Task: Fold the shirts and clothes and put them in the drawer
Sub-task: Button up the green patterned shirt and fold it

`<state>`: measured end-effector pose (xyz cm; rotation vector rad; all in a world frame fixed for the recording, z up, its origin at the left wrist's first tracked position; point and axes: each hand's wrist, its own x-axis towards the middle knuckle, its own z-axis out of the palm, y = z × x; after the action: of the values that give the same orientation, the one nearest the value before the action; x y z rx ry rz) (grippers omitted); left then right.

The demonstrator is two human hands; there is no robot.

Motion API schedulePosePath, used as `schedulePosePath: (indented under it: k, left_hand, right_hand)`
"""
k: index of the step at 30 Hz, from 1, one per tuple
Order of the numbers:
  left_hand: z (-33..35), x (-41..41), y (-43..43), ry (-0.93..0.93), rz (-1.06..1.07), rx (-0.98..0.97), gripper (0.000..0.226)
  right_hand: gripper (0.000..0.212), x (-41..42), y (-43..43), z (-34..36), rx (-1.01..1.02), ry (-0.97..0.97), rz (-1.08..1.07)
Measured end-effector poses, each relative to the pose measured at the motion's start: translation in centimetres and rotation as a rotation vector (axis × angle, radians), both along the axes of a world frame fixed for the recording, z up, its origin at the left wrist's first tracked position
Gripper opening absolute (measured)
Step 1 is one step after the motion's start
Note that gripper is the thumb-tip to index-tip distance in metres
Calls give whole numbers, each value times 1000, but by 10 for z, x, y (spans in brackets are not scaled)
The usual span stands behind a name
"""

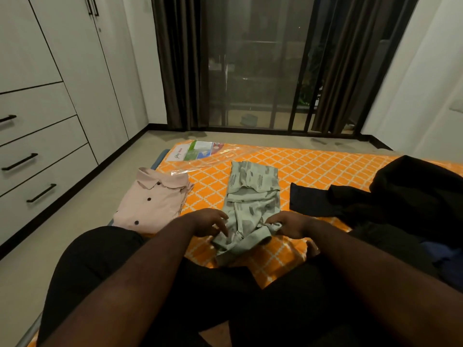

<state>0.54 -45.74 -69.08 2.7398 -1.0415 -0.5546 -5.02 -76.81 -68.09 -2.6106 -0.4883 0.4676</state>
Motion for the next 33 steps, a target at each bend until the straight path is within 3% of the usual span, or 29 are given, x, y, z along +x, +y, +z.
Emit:
schedulePosePath:
  k: [8,14,19,25,31,33]
  left_hand:
    - [38,9,5,225,280,-891,18]
    - [54,20,-10,122,341,-1144,14]
    - [53,55,-29,58,539,-1239,15]
    - [45,112,-67,-161,707,-1192,17]
    - [11,194,-105,-238,708,-1022,22]
    - [-13,222,-111,-230,726,-852,21]
  right_hand:
    - [18,4,-9,47,448,13,-204]
    - [35,18,-12,60,672,20,-192]
    - [24,49,-15,66,813,-98,-345]
    - [14,111,-28,51,864,-266,-515]
    - [15,179,-44,8,781,-350,-632]
    - [20,199,-51,-19,694,-315,-698]
